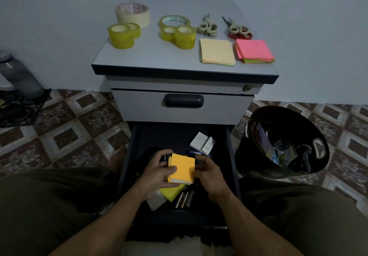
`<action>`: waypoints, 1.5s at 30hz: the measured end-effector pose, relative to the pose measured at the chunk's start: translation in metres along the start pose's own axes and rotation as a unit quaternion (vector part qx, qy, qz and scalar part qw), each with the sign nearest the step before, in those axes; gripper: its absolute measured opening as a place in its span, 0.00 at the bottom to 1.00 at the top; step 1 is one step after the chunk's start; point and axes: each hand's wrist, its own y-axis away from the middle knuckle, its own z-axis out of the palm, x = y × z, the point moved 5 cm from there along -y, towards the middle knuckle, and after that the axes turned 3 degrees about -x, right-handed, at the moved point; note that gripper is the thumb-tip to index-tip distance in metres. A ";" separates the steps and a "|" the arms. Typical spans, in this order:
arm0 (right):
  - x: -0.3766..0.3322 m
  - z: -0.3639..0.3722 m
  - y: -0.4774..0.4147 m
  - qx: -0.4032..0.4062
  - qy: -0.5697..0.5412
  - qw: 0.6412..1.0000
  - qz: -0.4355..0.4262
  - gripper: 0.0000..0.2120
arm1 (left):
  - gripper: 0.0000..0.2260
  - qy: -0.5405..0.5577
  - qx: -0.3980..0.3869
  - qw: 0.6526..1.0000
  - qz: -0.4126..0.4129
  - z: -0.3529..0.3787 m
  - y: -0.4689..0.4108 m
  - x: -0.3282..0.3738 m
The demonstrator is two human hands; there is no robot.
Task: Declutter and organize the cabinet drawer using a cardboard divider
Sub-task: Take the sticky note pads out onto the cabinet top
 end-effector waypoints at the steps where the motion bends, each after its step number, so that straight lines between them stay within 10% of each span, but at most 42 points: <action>1: 0.001 0.000 0.000 0.003 -0.003 1.000 0.000 0.22 | 0.22 -0.002 0.004 1.000 0.004 0.000 0.000 -0.001; 12: -0.026 -0.027 -0.027 0.200 0.148 0.967 -0.058 0.20 | 0.20 -0.024 0.029 0.999 0.016 -0.005 -0.002 0.004; 28: -0.026 -0.019 -0.073 0.263 0.270 0.924 0.070 0.29 | 0.21 -0.036 0.065 0.997 0.012 -0.022 -0.015 0.003; 39: -0.028 -0.025 -0.064 0.265 0.055 0.961 -0.058 0.23 | 0.21 -0.017 0.081 0.996 0.026 -0.025 -0.016 0.005; 45: -0.005 -0.025 -0.045 0.167 -0.139 0.976 0.011 0.10 | 0.21 0.005 0.082 0.996 0.019 -0.023 -0.014 0.004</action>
